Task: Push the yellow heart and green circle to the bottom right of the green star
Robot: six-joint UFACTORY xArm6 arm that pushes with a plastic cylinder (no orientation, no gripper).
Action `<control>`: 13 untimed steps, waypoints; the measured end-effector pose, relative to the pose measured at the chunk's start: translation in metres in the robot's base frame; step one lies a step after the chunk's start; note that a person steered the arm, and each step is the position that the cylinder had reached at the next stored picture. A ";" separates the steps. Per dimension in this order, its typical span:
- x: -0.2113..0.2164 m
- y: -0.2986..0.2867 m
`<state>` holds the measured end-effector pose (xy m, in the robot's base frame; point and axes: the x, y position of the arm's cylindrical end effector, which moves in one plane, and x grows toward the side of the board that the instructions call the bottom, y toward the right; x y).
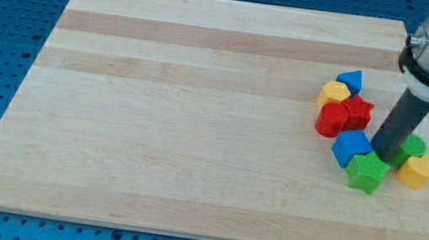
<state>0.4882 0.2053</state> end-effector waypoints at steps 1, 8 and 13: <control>-0.072 0.000; 0.043 0.047; -0.114 0.046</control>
<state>0.3742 0.2517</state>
